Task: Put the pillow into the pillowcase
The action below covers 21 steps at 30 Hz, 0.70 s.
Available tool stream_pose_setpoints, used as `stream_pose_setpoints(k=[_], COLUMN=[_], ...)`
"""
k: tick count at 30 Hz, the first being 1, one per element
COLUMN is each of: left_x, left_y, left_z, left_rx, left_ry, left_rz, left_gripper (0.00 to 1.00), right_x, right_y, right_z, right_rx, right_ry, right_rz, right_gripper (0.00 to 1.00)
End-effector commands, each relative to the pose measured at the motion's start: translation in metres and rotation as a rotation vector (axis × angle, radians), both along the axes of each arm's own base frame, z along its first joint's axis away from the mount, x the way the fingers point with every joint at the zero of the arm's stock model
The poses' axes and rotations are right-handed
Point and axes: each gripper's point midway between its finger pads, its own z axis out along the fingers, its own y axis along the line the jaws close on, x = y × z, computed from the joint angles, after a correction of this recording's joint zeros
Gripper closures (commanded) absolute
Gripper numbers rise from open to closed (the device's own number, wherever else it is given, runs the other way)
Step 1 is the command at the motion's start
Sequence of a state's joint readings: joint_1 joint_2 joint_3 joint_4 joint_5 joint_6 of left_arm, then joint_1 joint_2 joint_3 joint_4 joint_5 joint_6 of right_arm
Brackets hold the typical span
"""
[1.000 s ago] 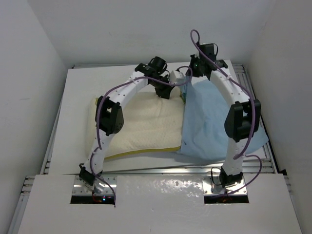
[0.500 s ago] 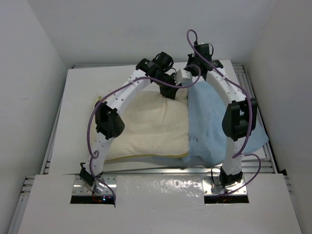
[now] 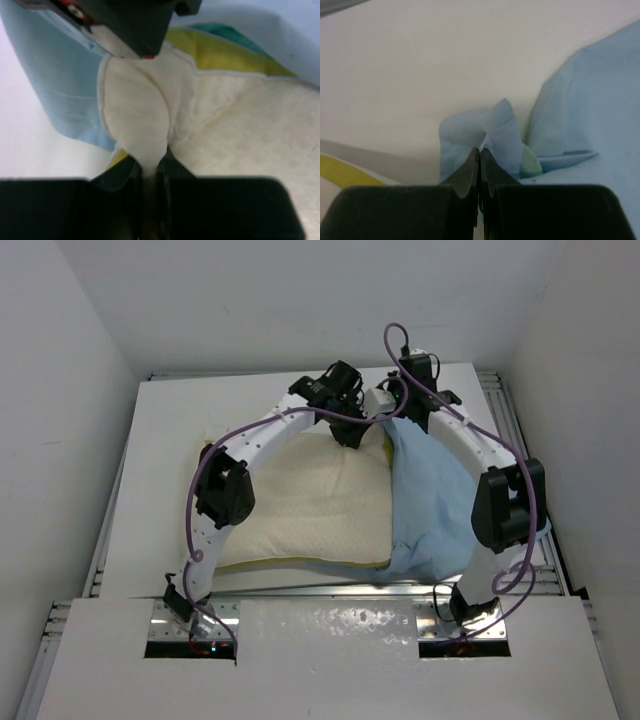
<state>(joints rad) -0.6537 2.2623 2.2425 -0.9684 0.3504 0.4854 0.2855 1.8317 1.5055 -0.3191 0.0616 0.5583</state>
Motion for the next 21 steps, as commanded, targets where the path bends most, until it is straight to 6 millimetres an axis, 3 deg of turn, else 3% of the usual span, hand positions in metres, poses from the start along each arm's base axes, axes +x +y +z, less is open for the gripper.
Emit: stream_pose_setpoints(k=[1, 2, 5, 7, 9, 14, 17, 21], left_x=[0.042, 0.038, 0.016, 0.002, -0.003, 0.035, 0.054, 0.072], left_y=[-0.012, -0.013, -0.024, -0.034, -0.045, -0.045, -0.046, -0.048], left_z=[0.021, 0.018, 0.011, 0.017, 0.029, 0.039, 0.040, 0.042], left_rx=[-0.057, -0.052, -0.079, -0.129, -0.189, -0.251, -0.310, -0.343], left_ry=[-0.150, -0.143, -0.071, -0.028, -0.010, -0.073, -0.078, -0.121], left_rz=[0.172, 0.148, 0.049, -0.009, -0.015, 0.210, 0.316, 0.401], left_gripper=[1.00, 1.00, 1.00, 1.00, 1.00, 1.00, 1.00, 1.00], right_x=[-0.023, -0.023, -0.016, -0.005, 0.007, 0.005, -0.019, -0.032], right_y=[0.038, 0.039, 0.037, 0.039, 0.045, 0.070, 0.060, 0.056], right_z=[0.049, 0.065, 0.075, 0.086, 0.077, 0.071, 0.057, 0.046], right_rx=[0.094, 0.112, 0.116, 0.127, 0.170, 0.370, 0.452, 0.450], right_ry=[-0.124, -0.177, -0.220, -0.237, -0.208, -0.130, -0.088, -0.048], right_rz=[0.094, 0.097, 0.084, 0.076, 0.052, 0.027, -0.079, -0.105], right_gripper=[1.00, 1.00, 1.00, 1.00, 1.00, 1.00, 0.94, 0.81])
